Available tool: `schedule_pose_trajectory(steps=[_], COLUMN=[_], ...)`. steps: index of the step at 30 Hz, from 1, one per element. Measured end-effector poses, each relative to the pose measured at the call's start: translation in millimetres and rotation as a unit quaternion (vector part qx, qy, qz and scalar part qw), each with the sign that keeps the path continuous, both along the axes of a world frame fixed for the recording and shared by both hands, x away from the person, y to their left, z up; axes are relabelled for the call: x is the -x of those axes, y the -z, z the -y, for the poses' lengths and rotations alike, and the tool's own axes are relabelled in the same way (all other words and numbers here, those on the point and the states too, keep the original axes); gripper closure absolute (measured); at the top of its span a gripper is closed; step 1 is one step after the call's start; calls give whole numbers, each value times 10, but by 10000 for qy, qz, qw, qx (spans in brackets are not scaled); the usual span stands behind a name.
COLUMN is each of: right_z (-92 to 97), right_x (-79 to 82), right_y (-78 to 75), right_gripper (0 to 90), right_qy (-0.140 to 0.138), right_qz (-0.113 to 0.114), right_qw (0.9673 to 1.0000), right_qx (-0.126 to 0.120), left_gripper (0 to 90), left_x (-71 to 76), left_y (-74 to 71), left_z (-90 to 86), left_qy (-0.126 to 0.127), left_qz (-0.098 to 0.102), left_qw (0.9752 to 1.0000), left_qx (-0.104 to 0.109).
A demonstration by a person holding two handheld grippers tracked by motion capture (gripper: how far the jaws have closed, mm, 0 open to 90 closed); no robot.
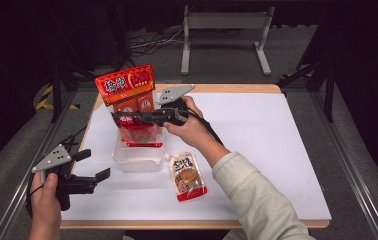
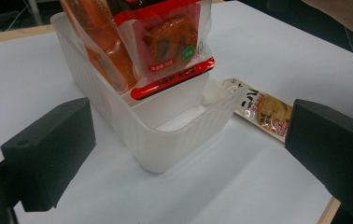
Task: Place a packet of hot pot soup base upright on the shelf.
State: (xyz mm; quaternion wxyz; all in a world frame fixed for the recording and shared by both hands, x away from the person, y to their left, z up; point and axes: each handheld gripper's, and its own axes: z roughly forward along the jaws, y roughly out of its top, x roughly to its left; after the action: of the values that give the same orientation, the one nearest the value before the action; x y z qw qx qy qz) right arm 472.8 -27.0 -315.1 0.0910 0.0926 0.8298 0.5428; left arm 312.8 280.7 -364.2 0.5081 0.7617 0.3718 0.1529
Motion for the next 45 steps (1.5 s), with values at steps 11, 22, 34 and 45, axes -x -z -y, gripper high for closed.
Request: schedule_pose_trajectory(steps=[11, 22, 34, 45], right_z=[-96, -43, 18, 68], right_x=[5, -1, 53, 38], right_y=[37, 191, 291, 485], right_gripper=[898, 897, 894, 892], right_qy=[-49, 17, -62, 36], right_qz=[-10, -253, -360, -534], right_qw=[10000, 9996, 9993, 9981], right_qx=[15, -90, -6, 317], left_gripper=[26, 26, 26, 26], left_x=[-11, -22, -49, -66], left_y=[15, 20, 32, 48], left_z=[7, 15, 34, 49], left_qy=[16, 21, 34, 48], left_qz=[-26, -41, -59, -107], left_qw=[10000, 10000, 10000, 9999], left_qx=[13, -10, -37, -47])
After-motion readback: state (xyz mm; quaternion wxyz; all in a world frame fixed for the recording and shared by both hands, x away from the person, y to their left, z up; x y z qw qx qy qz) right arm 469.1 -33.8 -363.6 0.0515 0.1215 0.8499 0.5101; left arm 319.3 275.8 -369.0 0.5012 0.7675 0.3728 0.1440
